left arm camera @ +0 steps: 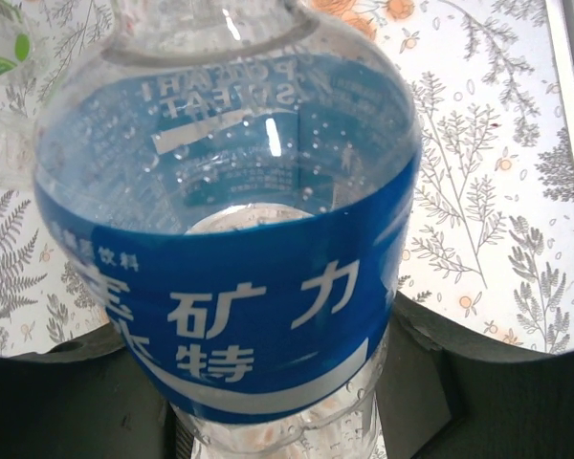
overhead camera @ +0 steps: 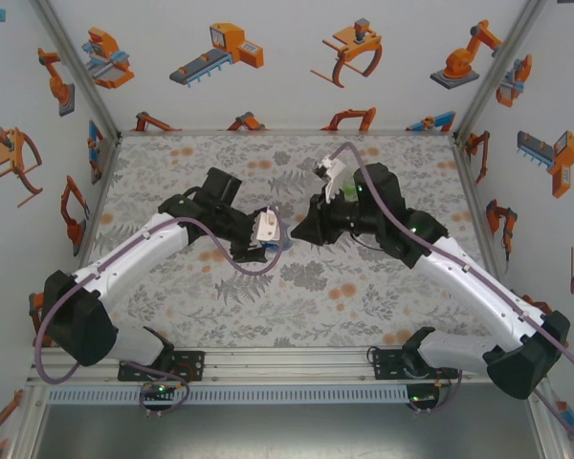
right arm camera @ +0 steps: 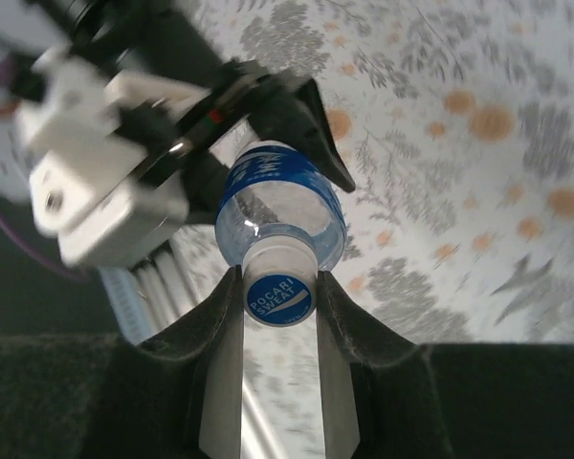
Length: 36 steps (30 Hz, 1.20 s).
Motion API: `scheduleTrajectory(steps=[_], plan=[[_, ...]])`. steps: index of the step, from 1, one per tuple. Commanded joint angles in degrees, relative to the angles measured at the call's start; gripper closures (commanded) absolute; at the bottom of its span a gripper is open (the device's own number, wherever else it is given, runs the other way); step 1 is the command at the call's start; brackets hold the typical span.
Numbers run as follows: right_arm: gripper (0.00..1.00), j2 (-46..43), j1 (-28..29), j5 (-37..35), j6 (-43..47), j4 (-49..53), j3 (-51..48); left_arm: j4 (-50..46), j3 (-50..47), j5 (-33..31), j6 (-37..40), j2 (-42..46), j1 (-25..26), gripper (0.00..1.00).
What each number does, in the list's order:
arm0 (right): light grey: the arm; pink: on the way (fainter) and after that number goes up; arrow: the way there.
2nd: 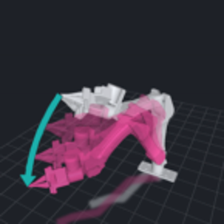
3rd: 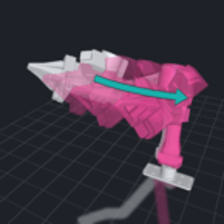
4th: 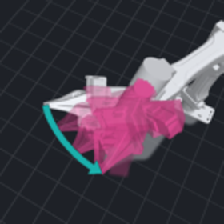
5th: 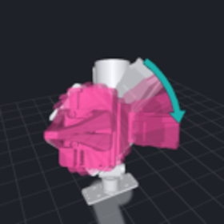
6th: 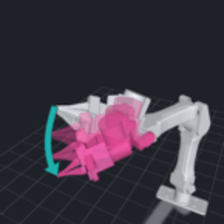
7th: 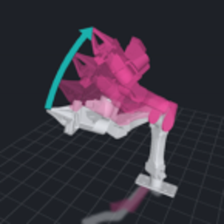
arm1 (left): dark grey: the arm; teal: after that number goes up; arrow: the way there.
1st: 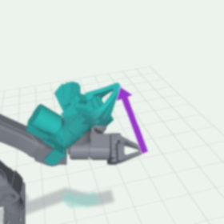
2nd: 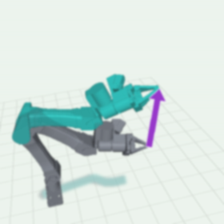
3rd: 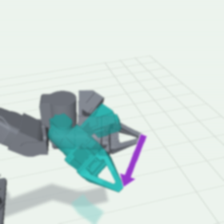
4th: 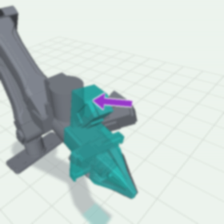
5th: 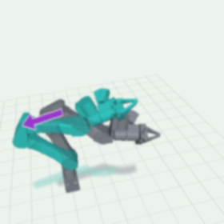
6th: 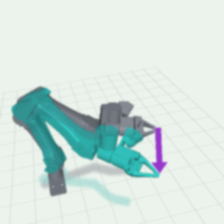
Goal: Screw on the bottle caps
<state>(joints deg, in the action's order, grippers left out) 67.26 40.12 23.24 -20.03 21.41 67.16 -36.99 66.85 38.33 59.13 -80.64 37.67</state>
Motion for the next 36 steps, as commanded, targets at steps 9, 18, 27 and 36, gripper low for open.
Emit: scheduleTrajectory(steps=[9,18,27,36], plan=[[1.00,3.2,-1.5,-13.8,-42.5,0.6,2.2,-2.2,2.2,3.6,0.4,-0.5,0.8,1.00],[0.53,0.8,-1.5,-11.9,-21.4,-2.2,3.2,-2.6,2.3,3.0,0.5,-0.5,1.0,1.00],[0.48,-2.4,-1.5,4.8,13.8,-5.0,1.7,-2.7,2.3,3.9,1.1,-0.6,1.1,1.00],[0.48,-0.5,-1.6,17.3,47.1,7.6,5.3,-3.3,2.3,5.0,1.8,-0.2,1.1,1.00]])
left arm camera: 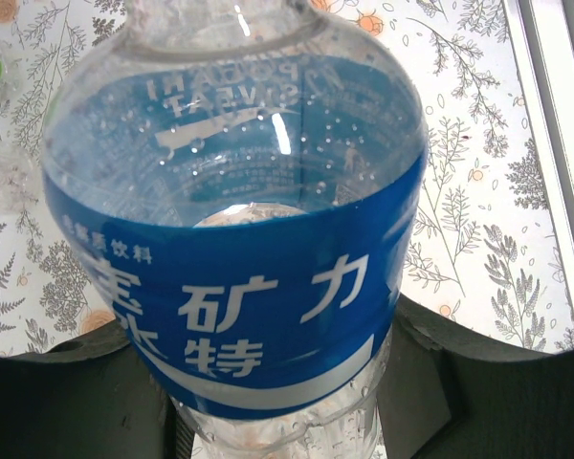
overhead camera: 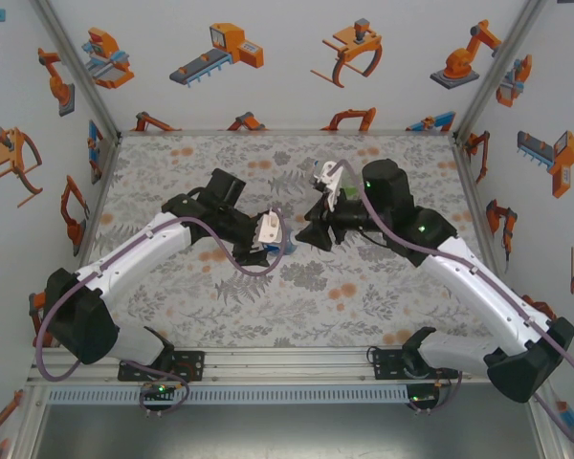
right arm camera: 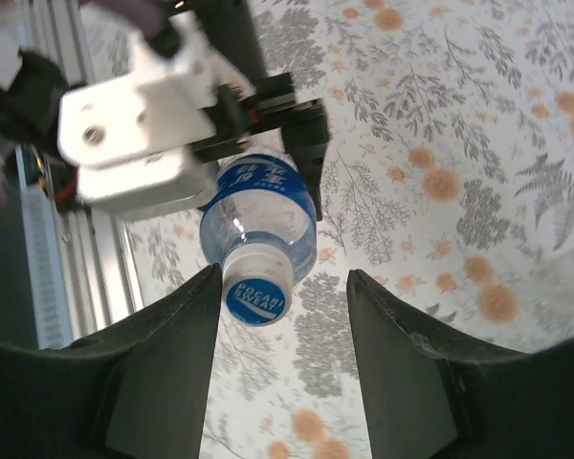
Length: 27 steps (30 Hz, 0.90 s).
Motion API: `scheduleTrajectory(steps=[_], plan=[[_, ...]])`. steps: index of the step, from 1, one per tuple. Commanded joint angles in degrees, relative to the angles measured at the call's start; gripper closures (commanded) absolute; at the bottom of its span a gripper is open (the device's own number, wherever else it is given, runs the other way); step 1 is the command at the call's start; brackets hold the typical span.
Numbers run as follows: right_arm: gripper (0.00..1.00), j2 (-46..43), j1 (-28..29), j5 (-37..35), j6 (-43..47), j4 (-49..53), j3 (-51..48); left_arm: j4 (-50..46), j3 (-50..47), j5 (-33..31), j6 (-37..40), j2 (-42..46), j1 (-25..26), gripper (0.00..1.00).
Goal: Screw on the bottle caps
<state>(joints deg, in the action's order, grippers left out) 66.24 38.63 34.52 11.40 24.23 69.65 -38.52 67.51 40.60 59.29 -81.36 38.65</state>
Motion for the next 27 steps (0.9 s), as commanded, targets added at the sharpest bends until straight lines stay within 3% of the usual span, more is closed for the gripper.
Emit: scheduleTrajectory(steps=[1,7,15,27], plan=[[0.48,0.8,0.0,6.7,17.7,5.7,3.1,-1.7,1.7,2.8,1.6,0.4,0.1,1.00],[0.49,1.3,0.0,8.5,18.9,3.5,1.6,-1.8,1.7,3.0,1.7,0.3,0.1,1.00],[0.58,2.5,0.0,9.1,18.8,2.8,-0.1,-2.1,1.9,2.9,1.7,0.0,0.1,1.00],[0.61,0.8,0.0,9.2,18.5,3.6,-0.9,-2.3,2.0,2.7,1.9,-0.1,0.2,1.00]])
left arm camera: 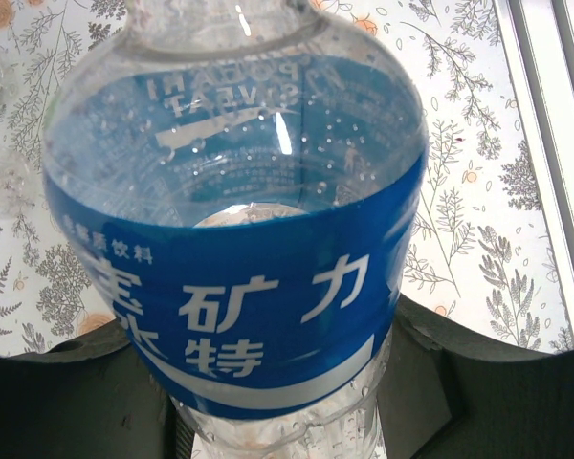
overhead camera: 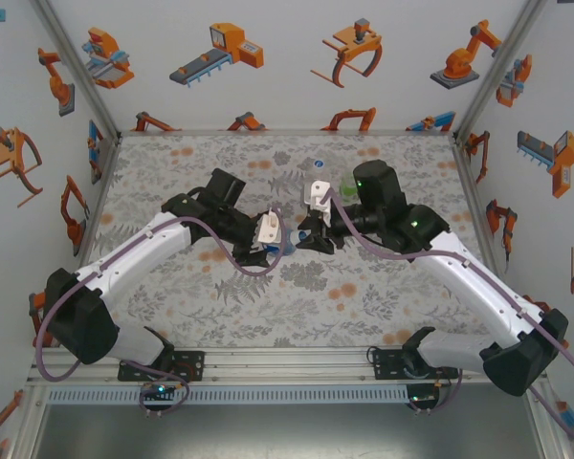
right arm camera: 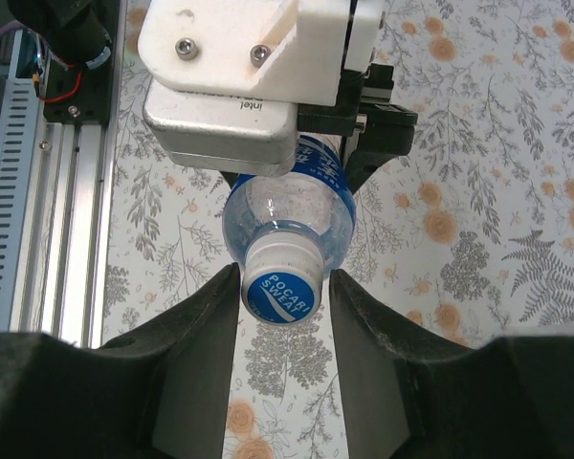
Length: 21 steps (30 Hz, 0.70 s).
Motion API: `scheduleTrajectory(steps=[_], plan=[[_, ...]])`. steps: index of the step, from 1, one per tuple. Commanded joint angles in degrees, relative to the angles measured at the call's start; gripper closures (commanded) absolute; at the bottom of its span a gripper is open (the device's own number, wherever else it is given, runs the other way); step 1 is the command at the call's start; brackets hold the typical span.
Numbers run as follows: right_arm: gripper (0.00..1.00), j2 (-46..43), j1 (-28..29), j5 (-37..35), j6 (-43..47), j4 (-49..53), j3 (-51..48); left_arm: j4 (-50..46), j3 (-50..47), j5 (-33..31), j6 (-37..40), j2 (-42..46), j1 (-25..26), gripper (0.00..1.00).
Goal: Screw on the bottle caps
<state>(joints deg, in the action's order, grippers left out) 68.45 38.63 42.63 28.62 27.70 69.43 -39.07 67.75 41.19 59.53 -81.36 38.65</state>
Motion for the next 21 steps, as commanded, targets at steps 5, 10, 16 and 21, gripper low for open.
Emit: scheduleTrajectory(steps=[5,10,16,21], plan=[[0.70,-1.8,0.0,0.4,0.2,0.1,-0.9,-1.9,2.0,2.3,1.6,-0.3,0.2,1.00],[0.90,-1.7,0.0,-1.8,-7.9,-3.7,-1.8,-1.9,1.8,2.3,1.6,-0.1,0.2,1.00],[1.00,0.2,0.3,-13.4,-38.6,-10.6,-1.6,-1.8,1.9,2.2,1.5,-0.2,0.2,1.00],[1.00,3.7,0.5,-22.2,-68.7,-4.9,1.5,-1.8,2.0,2.1,1.5,-0.4,0.1,1.00]])
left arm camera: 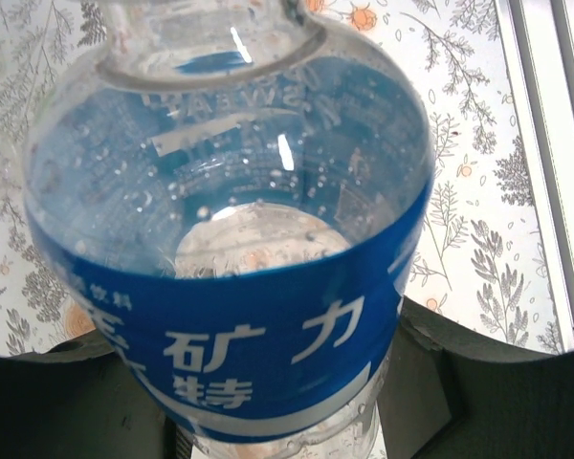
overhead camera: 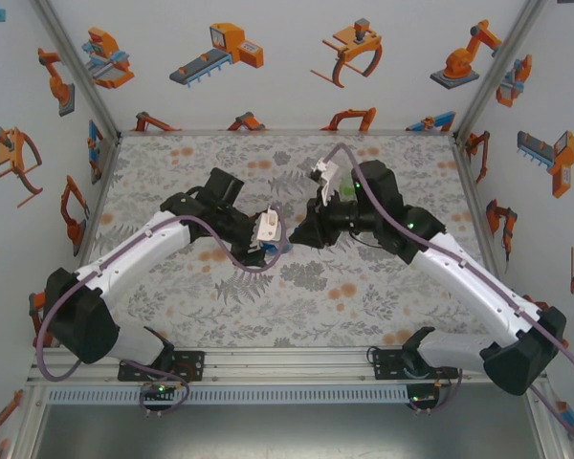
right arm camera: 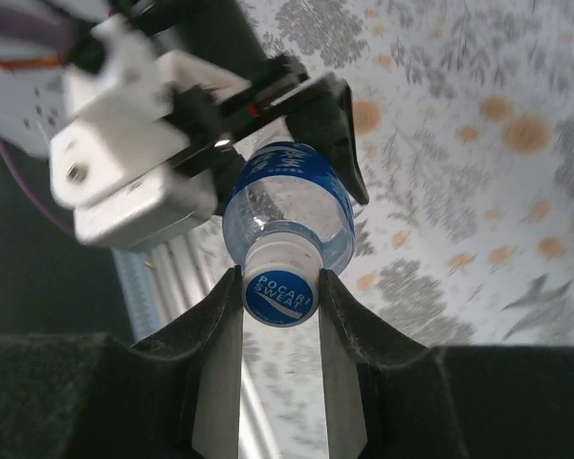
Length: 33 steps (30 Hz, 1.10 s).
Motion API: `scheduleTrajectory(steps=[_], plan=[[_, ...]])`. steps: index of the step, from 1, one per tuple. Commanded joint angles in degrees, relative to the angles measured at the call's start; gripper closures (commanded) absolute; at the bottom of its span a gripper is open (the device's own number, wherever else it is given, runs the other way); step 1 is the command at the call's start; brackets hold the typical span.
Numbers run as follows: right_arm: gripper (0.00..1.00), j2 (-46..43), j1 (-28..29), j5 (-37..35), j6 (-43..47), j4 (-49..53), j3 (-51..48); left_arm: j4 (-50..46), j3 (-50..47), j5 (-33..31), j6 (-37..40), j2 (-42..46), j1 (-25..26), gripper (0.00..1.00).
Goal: Screw on the bottle caps
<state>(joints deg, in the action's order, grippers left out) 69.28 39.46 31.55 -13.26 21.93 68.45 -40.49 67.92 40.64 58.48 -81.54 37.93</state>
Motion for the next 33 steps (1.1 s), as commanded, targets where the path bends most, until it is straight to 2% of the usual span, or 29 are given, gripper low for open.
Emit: scheduleTrajectory(steps=[1,3,5,10,17,18,19,20,21,28,33], plan=[[1.00,3.4,-0.4,-12.1,-31.9,2.4,2.9,-0.5,1.9,2.6,2.6,-0.3,0.9,1.00],[1.00,4.0,-0.4,-13.0,-40.7,3.7,2.8,-0.4,2.0,2.6,2.4,-0.4,0.9,1.00],[1.00,4.0,-0.3,-13.4,-44.9,3.4,2.2,-0.4,2.0,2.6,2.4,-0.4,0.8,1.00],[1.00,3.3,-0.3,-16.9,-44.8,4.9,3.1,-0.5,2.2,2.6,2.2,-0.6,0.9,0.97],[1.00,3.8,-0.3,-17.5,-37.8,6.1,5.5,-0.4,2.3,1.1,1.7,-0.6,0.9,0.64],[1.00,4.0,-0.3,-17.1,-36.7,5.8,5.6,-0.4,2.3,0.8,1.6,-0.6,0.9,0.57],[1.00,4.2,-0.3,-17.0,-36.0,5.9,5.9,-0.4,2.3,0.6,1.6,-0.7,0.9,0.34],[1.00,4.5,-0.3,-17.2,-35.2,6.2,6.2,-0.4,2.5,0.4,1.5,-0.7,1.0,0.01],[1.00,4.8,-0.3,-17.3,-34.0,6.5,6.6,-0.4,2.6,0.1,1.2,-0.8,0.9,0.03],[1.00,7.9,-0.3,-22.4,-24.6,12.6,10.7,0.8,2.4,-3.0,-0.2,-0.6,1.0,0.03],[1.00,12.9,-0.5,-26.0,-17.2,16.6,16.0,4.5,1.4,-8.0,-3.4,0.4,0.9,0.03]])
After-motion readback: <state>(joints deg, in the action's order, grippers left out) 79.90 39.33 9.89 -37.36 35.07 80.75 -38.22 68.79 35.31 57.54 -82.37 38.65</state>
